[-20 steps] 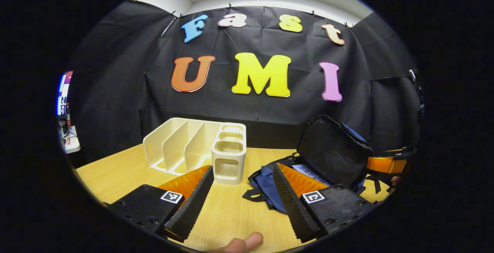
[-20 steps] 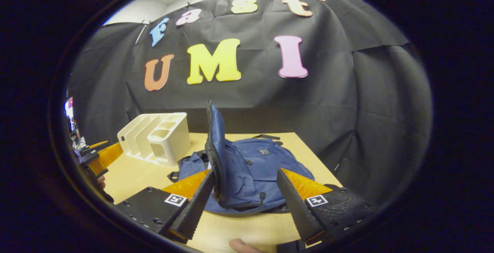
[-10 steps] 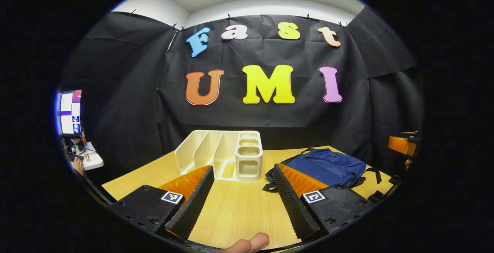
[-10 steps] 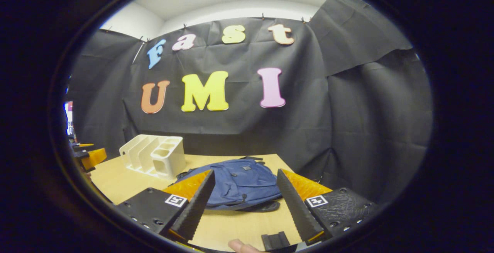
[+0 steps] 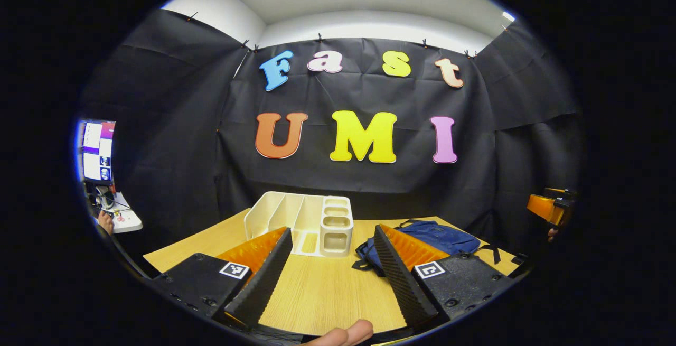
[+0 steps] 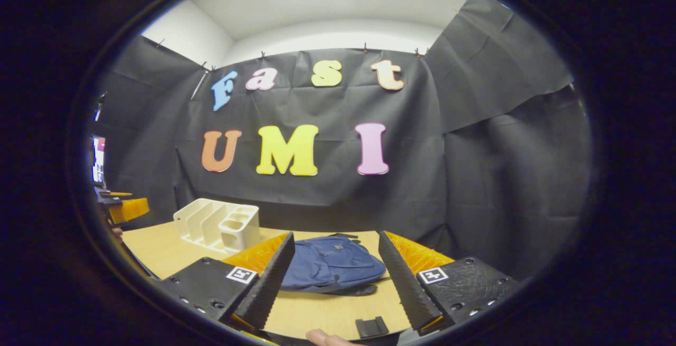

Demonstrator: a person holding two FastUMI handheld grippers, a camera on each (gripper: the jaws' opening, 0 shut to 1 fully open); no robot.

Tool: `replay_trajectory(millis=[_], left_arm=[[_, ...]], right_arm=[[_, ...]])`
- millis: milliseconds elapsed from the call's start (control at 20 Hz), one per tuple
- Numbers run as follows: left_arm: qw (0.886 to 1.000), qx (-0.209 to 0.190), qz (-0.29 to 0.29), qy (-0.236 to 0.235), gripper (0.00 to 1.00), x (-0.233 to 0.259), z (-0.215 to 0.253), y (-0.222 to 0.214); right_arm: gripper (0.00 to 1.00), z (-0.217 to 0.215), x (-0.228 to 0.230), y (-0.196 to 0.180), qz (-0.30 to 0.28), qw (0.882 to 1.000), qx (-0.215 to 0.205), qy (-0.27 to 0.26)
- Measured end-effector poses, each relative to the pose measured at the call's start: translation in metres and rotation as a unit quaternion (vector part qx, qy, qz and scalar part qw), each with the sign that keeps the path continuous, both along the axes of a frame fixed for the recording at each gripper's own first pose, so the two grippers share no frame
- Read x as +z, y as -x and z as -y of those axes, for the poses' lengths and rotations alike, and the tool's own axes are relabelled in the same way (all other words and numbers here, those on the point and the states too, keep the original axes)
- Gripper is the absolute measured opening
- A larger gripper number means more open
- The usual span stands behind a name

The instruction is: Open the schoolbag, grab two books from the bookshelf and put them into the schoolbag.

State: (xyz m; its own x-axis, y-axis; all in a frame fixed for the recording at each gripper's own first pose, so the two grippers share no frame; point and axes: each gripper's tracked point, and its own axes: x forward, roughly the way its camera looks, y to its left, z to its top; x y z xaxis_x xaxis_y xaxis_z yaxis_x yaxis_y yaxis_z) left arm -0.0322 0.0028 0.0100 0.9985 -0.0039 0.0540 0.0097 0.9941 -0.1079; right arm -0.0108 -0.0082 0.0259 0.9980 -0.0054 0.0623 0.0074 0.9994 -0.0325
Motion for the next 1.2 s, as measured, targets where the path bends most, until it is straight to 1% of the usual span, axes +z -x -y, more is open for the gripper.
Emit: replay_trajectory(millis=[150,250,300,350,400,450,500,550,600,650,700,750,900,1050,1200], left_arm=[[1.0,-0.003,0.003,-0.015,0.98,0.002,0.004,0.0],[1.0,-0.005,0.0,-0.013,0.97,-0.001,0.005,0.001],[1.0,-0.007,-0.002,-0.011,0.97,-0.002,0.006,0.002],[1.0,-0.01,-0.004,-0.01,0.98,-0.002,0.007,0.001],[1.0,-0.01,-0.003,-0.009,0.98,-0.002,0.006,0.001],[1.0,-0.007,-0.003,-0.009,0.97,-0.002,0.003,0.002],[1.0,-0.004,-0.003,-0.011,0.98,-0.003,0.001,0.001],[1.0,-0.002,-0.004,-0.012,0.97,-0.003,-0.001,-0.001],[1.0,-0.005,-0.005,-0.012,0.97,-0.003,-0.001,-0.001],[1.0,-0.007,-0.004,-0.011,0.98,-0.003,0.0,-0.001],[1.0,-0.007,-0.004,-0.011,0.98,-0.003,-0.001,-0.001],[1.0,-0.005,-0.004,-0.012,0.98,-0.002,-0.002,-0.001],[1.0,-0.001,-0.002,-0.017,0.98,-0.001,-0.005,-0.001],[1.0,-0.004,-0.004,-0.015,0.98,-0.003,-0.003,-0.003],[1.0,-0.006,-0.004,-0.023,0.98,-0.004,-0.003,-0.002]], right_arm=[[0.97,-0.01,-0.002,0.004,0.007,1.0,0.007,0.028],[0.98,-0.013,-0.005,0.007,0.004,0.999,0.009,0.036],[0.95,-0.019,-0.008,0.01,-0.001,0.999,0.022,0.035],[0.98,-0.024,-0.009,0.012,-0.004,0.999,0.031,0.033],[0.95,-0.024,-0.009,0.011,-0.005,0.999,0.03,0.032],[0.95,-0.019,-0.009,0.009,-0.005,0.999,0.026,0.034],[0.97,-0.017,-0.01,0.009,-0.006,0.999,0.025,0.034],[0.95,-0.016,-0.011,0.008,-0.009,0.999,0.025,0.031],[0.95,-0.015,-0.013,0.007,-0.011,0.999,0.024,0.028],[0.93,-0.012,-0.015,0.005,-0.015,0.999,0.022,0.025],[0.98,-0.009,-0.017,0.003,-0.019,0.999,0.02,0.022],[0.95,-0.007,-0.018,0.002,-0.02,0.999,0.017,0.019],[0.95,0.003,-0.022,-0.001,-0.025,1.0,0.01,0.015],[0.95,0.007,-0.027,-0.004,-0.031,0.999,0.009,0.009],[0.95,0.013,-0.032,-0.006,-0.034,0.999,0.007,0.005]])
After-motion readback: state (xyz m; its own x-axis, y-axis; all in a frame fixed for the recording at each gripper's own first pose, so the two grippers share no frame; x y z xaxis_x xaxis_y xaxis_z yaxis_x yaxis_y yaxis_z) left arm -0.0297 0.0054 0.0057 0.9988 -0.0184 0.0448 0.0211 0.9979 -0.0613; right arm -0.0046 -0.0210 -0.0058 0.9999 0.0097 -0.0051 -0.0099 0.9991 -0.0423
